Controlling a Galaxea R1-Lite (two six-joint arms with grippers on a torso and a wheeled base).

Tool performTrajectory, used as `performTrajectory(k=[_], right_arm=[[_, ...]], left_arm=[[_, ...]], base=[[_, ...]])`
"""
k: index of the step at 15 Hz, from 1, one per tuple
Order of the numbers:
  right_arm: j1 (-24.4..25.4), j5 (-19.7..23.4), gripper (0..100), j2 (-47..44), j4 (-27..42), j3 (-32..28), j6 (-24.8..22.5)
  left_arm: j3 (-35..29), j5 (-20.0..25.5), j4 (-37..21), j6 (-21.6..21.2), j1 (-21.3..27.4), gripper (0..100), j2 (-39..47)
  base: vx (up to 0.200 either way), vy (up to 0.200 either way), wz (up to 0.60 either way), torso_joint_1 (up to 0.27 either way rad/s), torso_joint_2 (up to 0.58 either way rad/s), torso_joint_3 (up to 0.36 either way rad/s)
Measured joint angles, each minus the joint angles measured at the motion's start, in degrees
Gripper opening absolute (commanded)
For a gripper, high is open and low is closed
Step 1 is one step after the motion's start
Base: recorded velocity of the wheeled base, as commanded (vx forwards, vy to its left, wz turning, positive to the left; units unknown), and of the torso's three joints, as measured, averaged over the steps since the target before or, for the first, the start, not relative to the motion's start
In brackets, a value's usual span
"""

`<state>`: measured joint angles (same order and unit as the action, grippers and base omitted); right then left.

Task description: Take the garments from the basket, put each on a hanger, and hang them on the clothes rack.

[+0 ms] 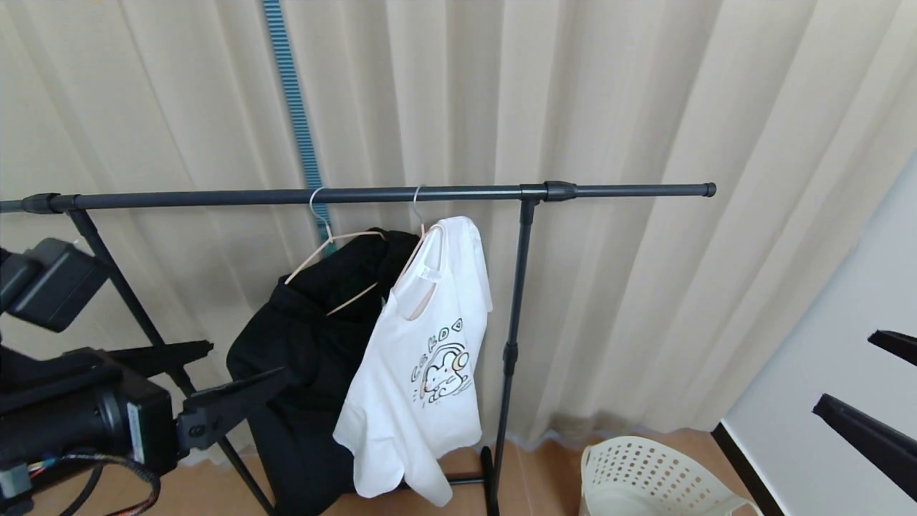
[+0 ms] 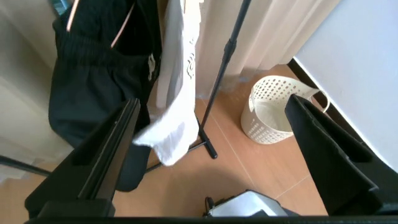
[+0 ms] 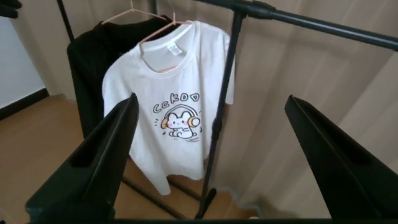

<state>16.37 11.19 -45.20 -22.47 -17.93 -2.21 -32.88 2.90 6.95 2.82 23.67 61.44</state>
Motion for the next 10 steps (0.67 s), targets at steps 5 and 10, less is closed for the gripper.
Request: performTrajectory(k=[5,10], right_arm=[[0.00,-7.31,100,10.23,14.53,4.74,0.46],[-0.98,-9.19,100,24.65,24.76,13.91,0.46]], left_arm=[[13.23,-1.46,0.07,0.09,-0.41,100,-12.80],[27.62,-1.82,-0.28,-0.24,-3.21,100,-28.87]], base=[[0.000,0.000,0.00,0.000,0.00,0.000],[0.000,0.000,0.00,0.000,0.00,0.000]])
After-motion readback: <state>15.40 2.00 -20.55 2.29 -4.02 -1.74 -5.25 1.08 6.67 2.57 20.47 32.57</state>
